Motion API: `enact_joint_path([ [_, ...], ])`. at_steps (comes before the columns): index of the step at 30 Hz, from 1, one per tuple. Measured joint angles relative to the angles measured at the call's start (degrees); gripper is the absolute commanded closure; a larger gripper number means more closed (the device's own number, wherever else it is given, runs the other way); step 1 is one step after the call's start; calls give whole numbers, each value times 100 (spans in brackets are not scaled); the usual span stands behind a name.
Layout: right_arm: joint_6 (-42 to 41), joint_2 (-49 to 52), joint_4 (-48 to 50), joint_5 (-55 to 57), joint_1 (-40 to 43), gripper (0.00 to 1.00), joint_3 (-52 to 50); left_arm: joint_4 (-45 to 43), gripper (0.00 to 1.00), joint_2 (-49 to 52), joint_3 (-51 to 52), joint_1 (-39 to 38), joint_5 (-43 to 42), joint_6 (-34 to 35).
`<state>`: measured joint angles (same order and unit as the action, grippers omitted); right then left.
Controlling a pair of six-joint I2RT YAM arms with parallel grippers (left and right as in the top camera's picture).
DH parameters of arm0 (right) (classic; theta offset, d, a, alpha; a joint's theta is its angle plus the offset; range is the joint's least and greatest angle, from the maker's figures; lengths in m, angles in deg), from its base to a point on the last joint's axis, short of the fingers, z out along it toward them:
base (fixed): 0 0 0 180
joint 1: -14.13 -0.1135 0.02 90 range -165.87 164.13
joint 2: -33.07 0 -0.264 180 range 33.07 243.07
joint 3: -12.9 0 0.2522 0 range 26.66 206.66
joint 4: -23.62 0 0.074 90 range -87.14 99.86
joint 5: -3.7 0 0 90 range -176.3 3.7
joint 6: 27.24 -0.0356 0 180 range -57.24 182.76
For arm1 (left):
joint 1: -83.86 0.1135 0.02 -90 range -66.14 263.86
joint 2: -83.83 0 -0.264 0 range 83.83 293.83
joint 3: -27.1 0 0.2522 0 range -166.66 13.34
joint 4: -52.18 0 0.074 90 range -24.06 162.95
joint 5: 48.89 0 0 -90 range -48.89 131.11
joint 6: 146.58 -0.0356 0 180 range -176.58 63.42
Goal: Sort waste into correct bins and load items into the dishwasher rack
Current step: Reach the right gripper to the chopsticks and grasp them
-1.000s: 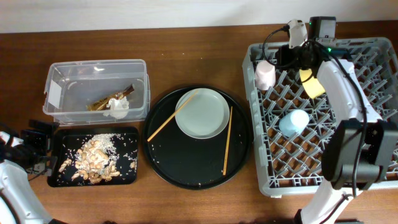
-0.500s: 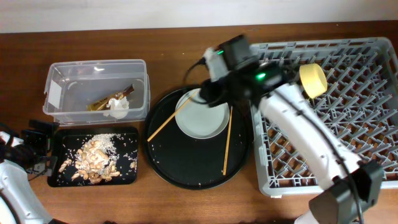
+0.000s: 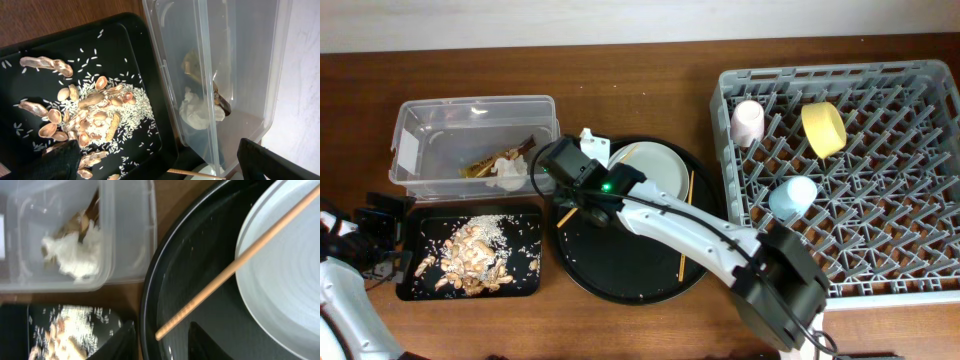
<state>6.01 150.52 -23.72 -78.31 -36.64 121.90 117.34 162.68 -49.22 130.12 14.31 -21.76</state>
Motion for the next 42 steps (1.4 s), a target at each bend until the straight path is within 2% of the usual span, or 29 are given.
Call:
enact_joint_path([
  [7,-695,553,87,514,4,64,-33,0,1,0,2,0,0,0],
  [13,-1530,562,155,793,4,64,-70,0,1,0,2,0,0,-2],
  [28,-1869,883,236,588,4,65,-120,0,1,0,0,0,0,0],
  [32,-2142,984,291,586,4,72,-120,0,1,0,2,0,0,0],
  [34,-2212,1086,328,575,4,84,-120,0,1,0,0,0,0,-2],
  [40,-2293,1126,337,560,4,96,-120,0,1,0,0,0,0,-2],
  [42,-2269,1126,332,560,4,96,-120,0,1,0,2,0,0,-2],
])
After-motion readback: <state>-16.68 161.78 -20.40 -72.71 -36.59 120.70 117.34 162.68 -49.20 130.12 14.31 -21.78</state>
